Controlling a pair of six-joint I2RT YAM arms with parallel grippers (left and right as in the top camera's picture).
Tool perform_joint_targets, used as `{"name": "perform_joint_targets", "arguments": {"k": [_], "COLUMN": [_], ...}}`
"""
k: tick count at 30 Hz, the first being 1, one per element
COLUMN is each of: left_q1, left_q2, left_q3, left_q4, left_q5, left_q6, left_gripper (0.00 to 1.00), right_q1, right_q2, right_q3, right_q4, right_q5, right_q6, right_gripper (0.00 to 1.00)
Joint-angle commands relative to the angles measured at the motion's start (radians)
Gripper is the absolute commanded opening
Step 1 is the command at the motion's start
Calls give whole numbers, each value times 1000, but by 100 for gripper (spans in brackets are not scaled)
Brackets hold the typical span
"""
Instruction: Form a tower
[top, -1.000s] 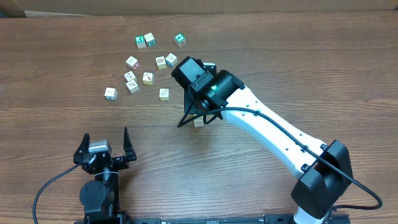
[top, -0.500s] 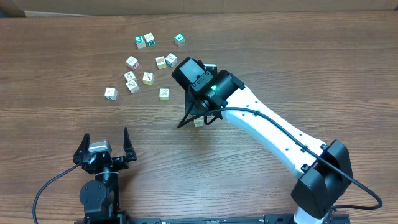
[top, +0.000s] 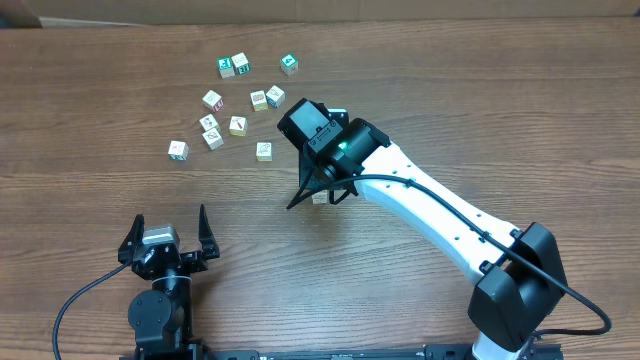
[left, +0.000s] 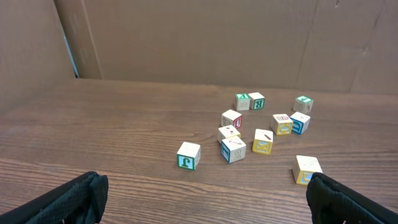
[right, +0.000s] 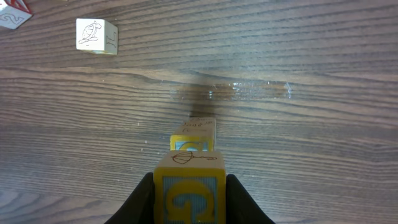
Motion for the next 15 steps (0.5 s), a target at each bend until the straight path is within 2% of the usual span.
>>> {"name": "perform_joint_targets", "arguments": {"k": [1, 15], "left_q1": [-2, -2], "left_q2": [-10, -10], "left_q3": [-3, -3], "left_q4": [2, 2], "left_q5": [1, 1], "left_q6": [23, 23], "left_gripper": [100, 100], "right_q1": [-2, -1], "right_q2": [-1, 0], "right_q3": [-5, -40], "right_q4": [7, 46], "right_q5": [11, 11], "right_q6": [-22, -22], "right_gripper": [8, 10]}}
